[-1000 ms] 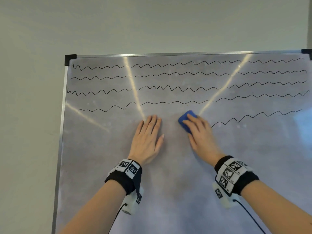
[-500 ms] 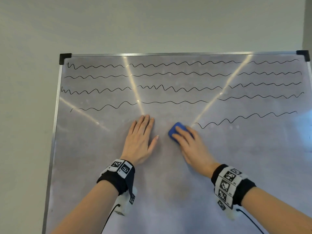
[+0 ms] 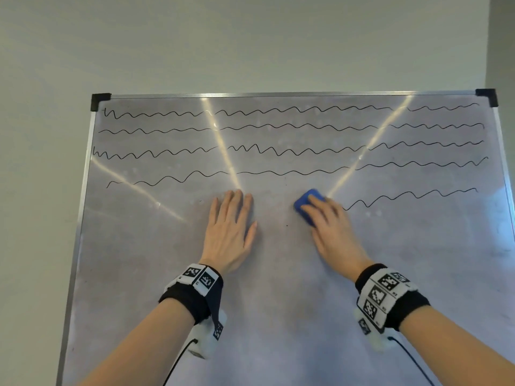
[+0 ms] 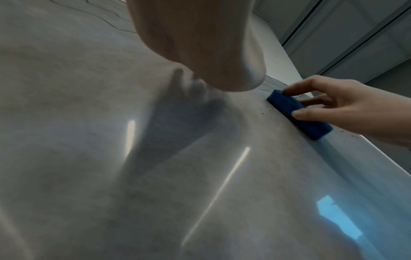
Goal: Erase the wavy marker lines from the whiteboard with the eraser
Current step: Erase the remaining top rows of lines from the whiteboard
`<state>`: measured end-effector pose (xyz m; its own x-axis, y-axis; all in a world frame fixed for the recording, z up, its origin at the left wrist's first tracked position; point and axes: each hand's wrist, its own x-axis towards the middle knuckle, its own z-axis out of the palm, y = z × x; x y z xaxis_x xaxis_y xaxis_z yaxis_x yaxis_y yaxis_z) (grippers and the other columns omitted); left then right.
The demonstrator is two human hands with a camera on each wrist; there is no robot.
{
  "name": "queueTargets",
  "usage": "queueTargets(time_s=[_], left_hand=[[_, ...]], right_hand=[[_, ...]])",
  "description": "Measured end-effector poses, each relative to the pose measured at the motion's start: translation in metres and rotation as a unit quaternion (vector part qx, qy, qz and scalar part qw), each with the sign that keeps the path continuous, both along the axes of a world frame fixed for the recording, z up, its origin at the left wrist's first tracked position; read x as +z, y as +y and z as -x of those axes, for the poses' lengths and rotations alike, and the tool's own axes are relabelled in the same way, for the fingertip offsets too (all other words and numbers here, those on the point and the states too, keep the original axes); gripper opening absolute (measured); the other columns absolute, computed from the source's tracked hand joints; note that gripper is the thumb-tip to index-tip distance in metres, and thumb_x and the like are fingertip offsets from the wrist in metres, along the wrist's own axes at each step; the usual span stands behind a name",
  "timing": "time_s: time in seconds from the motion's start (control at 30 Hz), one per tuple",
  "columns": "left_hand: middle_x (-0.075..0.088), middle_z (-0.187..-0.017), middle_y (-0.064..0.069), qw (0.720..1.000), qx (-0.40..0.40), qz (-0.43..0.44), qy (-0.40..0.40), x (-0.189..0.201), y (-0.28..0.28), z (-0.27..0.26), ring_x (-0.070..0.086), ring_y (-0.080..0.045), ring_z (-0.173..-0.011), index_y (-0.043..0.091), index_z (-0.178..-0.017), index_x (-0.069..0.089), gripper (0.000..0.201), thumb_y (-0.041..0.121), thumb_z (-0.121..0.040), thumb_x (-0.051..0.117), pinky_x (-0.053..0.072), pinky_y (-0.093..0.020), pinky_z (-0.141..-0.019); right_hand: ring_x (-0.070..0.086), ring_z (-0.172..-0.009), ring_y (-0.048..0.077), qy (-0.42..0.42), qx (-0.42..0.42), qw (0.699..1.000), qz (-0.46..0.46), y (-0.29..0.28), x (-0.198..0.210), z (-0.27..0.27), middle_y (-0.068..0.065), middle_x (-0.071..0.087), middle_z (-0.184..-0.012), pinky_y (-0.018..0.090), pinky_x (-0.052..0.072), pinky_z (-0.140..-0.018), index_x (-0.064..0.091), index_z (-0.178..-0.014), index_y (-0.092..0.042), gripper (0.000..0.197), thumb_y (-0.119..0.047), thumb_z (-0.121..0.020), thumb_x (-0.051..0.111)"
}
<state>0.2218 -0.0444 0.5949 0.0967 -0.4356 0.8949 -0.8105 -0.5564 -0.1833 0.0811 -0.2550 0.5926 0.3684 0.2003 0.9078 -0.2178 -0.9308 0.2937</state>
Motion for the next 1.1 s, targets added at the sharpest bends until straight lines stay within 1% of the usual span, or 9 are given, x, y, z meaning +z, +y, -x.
queueTargets(time_s=[0.1, 0.27, 0.4, 0.47, 0.6, 0.77, 0.93, 1.03, 1.1], left_hand=[[0.042, -0.149, -0.011, 0.998, -0.026, -0.045, -0.023, -0.001, -0.016, 0.010, 0.035, -0.030, -0.140, 0.007, -0.146, 0.040, 0.058, 0.038, -0.099, 0.028, 0.018, -0.049, -0.115], [0.043, -0.149, -0.010, 0.999, -0.033, -0.032, 0.015, -0.004, -0.031, 0.016, 0.036, -0.026, -0.140, 0.006, -0.147, 0.038, 0.059, 0.039, -0.099, 0.026, 0.024, -0.050, -0.114], [0.043, -0.149, -0.011, 0.999, -0.024, -0.041, -0.003, -0.004, -0.030, 0.013, 0.036, -0.027, -0.140, 0.005, -0.147, 0.037, 0.060, 0.040, -0.099, 0.027, 0.019, -0.047, -0.115], [0.043, -0.149, -0.011, 0.999, -0.025, -0.037, 0.000, -0.004, -0.032, 0.015, 0.037, -0.027, -0.140, 0.005, -0.147, 0.038, 0.060, 0.040, -0.099, 0.027, 0.019, -0.047, -0.115], [0.044, -0.149, -0.011, 0.999, -0.034, -0.031, 0.015, -0.004, -0.033, 0.017, 0.037, -0.027, -0.140, 0.006, -0.146, 0.039, 0.061, 0.041, -0.099, 0.027, 0.021, -0.047, -0.115], [0.044, -0.148, -0.010, 0.999, -0.023, -0.037, 0.007, -0.003, -0.031, 0.017, 0.036, -0.026, -0.140, 0.006, -0.147, 0.038, 0.061, 0.041, -0.099, 0.026, 0.020, -0.047, -0.115], [0.044, -0.148, -0.012, 0.999, -0.034, -0.011, 0.028, -0.005, -0.035, 0.022, 0.037, -0.028, -0.139, 0.007, -0.146, 0.041, 0.060, 0.042, -0.099, 0.027, 0.018, -0.045, -0.115], [0.044, -0.148, -0.011, 0.999, -0.029, -0.022, 0.021, -0.004, -0.033, 0.019, 0.038, -0.027, -0.139, 0.007, -0.146, 0.040, 0.061, 0.043, -0.098, 0.027, 0.019, -0.045, -0.114], [0.042, -0.150, -0.010, 0.999, -0.023, -0.036, 0.016, -0.003, -0.031, 0.017, 0.036, -0.026, -0.141, 0.008, -0.148, 0.036, 0.062, 0.044, -0.099, 0.024, 0.019, -0.046, -0.115]], right_hand=[[0.045, -0.111, 0.041, -0.071, 0.004, 0.996, -0.050, 0.009, -0.004, -0.004, 0.018, 0.050, -0.131, 0.040, 0.031, -0.101, 0.046, -0.126, -0.007, 0.051, 0.002, -0.076, 0.054], [0.042, -0.122, 0.039, 0.083, 0.007, 0.991, 0.102, 0.008, -0.032, 0.004, 0.013, 0.048, -0.138, 0.042, 0.037, -0.103, 0.042, -0.133, -0.011, 0.070, -0.002, -0.069, 0.071], [0.042, -0.108, 0.037, -0.080, 0.003, 0.994, -0.068, -0.011, 0.009, 0.016, 0.019, 0.051, -0.129, 0.042, 0.034, -0.097, 0.048, -0.125, -0.005, 0.057, 0.006, -0.072, 0.066], [0.038, -0.110, 0.035, -0.103, -0.012, 0.994, -0.045, 0.001, -0.002, 0.010, 0.020, 0.052, -0.127, 0.041, 0.033, -0.098, 0.054, -0.121, 0.000, 0.059, 0.008, -0.065, 0.069], [0.040, -0.123, 0.038, 0.086, -0.014, 0.991, 0.101, 0.009, -0.041, 0.006, 0.016, 0.048, -0.137, 0.040, 0.029, -0.106, 0.047, -0.132, -0.007, 0.069, -0.001, -0.068, 0.072], [0.041, -0.111, 0.038, -0.086, -0.004, 0.988, -0.126, -0.001, -0.008, 0.014, 0.018, 0.049, -0.132, 0.043, 0.035, -0.100, 0.049, -0.126, -0.005, 0.059, 0.007, -0.070, 0.066], [0.041, -0.123, 0.038, 0.052, 0.004, 0.999, -0.004, 0.020, -0.032, -0.011, 0.009, 0.042, -0.141, 0.041, 0.038, -0.103, 0.043, -0.134, -0.013, 0.069, -0.001, -0.071, 0.071], [0.040, -0.118, 0.035, -0.016, 0.008, 1.000, 0.008, 0.005, -0.025, 0.012, 0.011, 0.045, -0.134, 0.037, 0.031, -0.104, 0.048, -0.127, -0.007, 0.062, 0.006, -0.069, 0.065], [0.041, -0.112, 0.036, -0.100, -0.003, 0.991, -0.090, -0.008, -0.029, 0.028, 0.013, 0.043, -0.132, 0.039, 0.031, -0.100, 0.049, -0.124, -0.004, 0.053, 0.007, -0.073, 0.059]])
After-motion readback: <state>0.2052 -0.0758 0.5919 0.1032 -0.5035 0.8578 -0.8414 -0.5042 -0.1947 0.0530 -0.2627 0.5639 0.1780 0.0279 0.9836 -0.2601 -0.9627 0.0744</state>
